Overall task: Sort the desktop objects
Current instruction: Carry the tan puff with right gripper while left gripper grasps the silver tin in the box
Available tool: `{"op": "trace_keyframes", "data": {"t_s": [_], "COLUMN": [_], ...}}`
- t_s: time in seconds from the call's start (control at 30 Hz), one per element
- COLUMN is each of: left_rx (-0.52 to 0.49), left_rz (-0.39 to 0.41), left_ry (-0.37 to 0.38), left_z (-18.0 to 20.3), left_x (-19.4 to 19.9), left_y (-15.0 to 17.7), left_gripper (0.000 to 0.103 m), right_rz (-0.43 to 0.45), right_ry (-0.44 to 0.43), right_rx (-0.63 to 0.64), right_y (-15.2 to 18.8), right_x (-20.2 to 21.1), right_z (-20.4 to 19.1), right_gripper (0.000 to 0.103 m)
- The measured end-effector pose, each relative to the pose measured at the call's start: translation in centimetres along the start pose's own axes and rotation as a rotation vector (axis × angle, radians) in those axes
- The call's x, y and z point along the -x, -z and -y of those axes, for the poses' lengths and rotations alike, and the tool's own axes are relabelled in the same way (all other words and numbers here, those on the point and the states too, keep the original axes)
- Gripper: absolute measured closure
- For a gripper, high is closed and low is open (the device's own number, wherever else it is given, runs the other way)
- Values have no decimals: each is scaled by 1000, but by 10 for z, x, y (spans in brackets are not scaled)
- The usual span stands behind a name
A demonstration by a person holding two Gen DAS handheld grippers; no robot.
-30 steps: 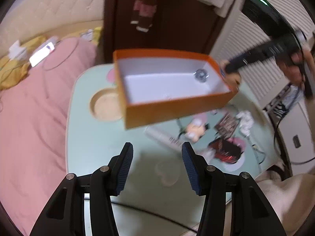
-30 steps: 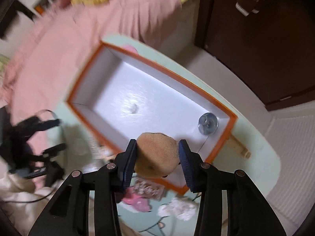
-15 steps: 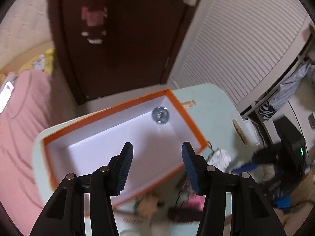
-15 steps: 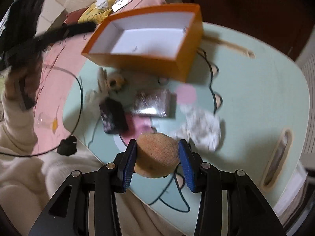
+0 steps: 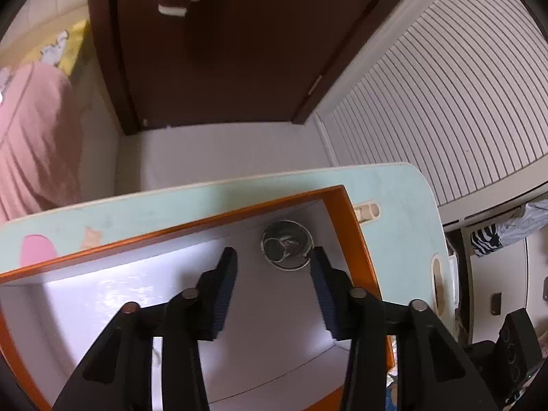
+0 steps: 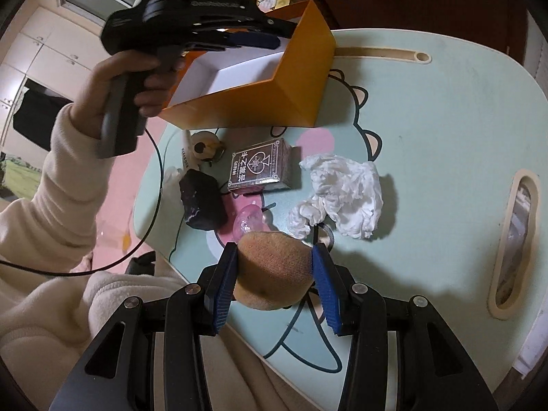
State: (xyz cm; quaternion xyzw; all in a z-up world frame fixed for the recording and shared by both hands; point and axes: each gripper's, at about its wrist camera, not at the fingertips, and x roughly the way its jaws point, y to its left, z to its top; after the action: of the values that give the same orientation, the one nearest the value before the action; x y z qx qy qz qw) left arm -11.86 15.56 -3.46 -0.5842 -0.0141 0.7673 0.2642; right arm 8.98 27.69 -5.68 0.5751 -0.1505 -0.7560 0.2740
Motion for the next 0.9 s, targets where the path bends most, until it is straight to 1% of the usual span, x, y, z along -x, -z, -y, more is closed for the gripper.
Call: {"op": "trace_keyframes", "data": {"t_s": [0.1,0.17,0.27,0.3,0.33,0.37,0.43,0.5,0.57,0.6,0.63,0.67,0.7,0.77,0.9], "left_rx": [-16,-17,-6,-3,-4,-7,-11,-19,-20,-4,10,24,33,48,34], "left_rz": [-13,6,33,43,53,68,92,97,79,73,76,79,81,83,55], "left_ry": [6,7,32,40,42,48,62,60,45,43,56,69,76,90,98], "left_z": [3,4,1,0,0,0,-2,-3,-6,-9,-12,-15,-17,-20,-14], "left_x": [-9,-11,-9,-7,-4,0,10,16,15,13,12,10,8,4,-9], "left_y": [2,2,3,4,5,6,8,9,9,8,8,7,6,5,4], "left_gripper": [87,87,89,92,99,103,103,103,100,90,72,65,61,61,61], "right_rz": [0,-2,-5,-6,-7,-8,-9,-11,-13,-13,-13,-13,-12,-12,-20], "right_ry": [-8,-11,-15,-16,-17,-19,-21,-23,-22,-21,-20,-20,-20,-21,-25], "right_rx": [-5,-7,-9,-10,-10,-11,-12,-13,-11,-9,-7,-6,-6,-7,-10], "right_y": [1,1,1,1,1,1,2,1,0,-1,-2,-2,-3,-4,-3], "right_x": [-2,-2,-3,-4,-4,-5,-5,-6,-6,-6,-6,-6,-6,-6,-6], "right_z": [4,5,7,8,9,9,11,12,11,10,10,9,9,9,10], "right_gripper": [57,57,57,57,57,57,57,57,57,57,57,57,57,57,57]}}
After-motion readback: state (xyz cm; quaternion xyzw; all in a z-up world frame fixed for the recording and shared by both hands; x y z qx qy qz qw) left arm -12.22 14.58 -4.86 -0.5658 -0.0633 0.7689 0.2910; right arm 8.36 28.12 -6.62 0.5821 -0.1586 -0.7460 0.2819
